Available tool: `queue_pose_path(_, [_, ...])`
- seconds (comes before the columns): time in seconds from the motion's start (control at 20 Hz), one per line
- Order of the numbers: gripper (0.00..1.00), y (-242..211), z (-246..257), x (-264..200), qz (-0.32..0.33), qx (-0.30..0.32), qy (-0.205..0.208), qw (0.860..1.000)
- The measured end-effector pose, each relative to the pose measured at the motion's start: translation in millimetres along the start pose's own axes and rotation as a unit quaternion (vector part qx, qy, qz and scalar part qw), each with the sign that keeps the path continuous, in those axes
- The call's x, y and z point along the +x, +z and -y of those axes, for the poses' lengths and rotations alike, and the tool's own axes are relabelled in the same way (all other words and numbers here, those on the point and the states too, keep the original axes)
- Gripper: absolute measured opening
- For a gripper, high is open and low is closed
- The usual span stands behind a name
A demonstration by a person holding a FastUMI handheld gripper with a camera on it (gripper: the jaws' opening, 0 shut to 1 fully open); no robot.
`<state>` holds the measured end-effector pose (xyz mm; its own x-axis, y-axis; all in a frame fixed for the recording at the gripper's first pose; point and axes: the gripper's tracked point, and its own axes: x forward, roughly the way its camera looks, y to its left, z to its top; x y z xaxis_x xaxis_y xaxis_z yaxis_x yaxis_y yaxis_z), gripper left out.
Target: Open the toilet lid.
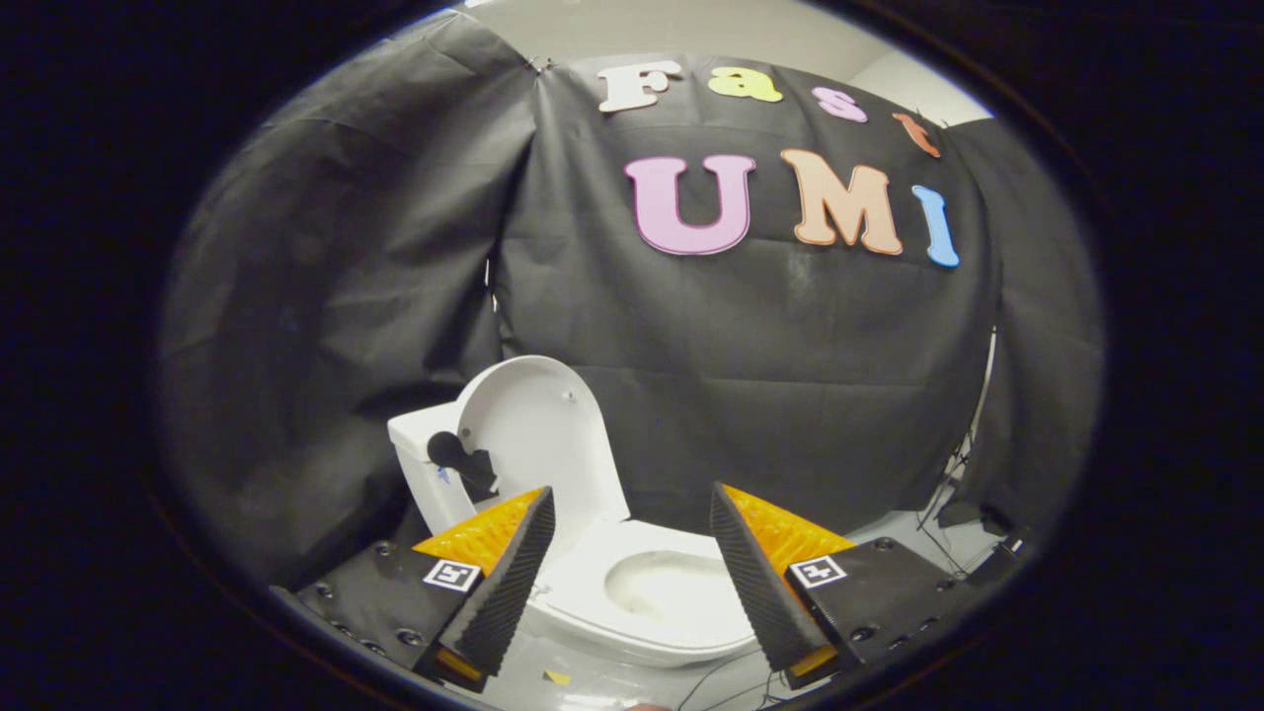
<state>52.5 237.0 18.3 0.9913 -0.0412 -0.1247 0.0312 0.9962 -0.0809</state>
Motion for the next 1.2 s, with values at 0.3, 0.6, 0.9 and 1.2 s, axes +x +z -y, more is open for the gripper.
queue_pose_path(0.3, [0.98, 21, 25, -8, 0.023, -0.005, 0.001, 1.000])
queue_pose_path(0.6, [0.98, 21, 12, -16, 0.010, -0.009, 0.036, 0.999])
queue_pose_path(0.9, [0.98, 1, 3, -20, -0.019, -0.020, 0.044, 0.999])
queue_pose_path(1.2, [1.00, 3, 11, -29, 0.007, 0.006, 0.034, 0.999])
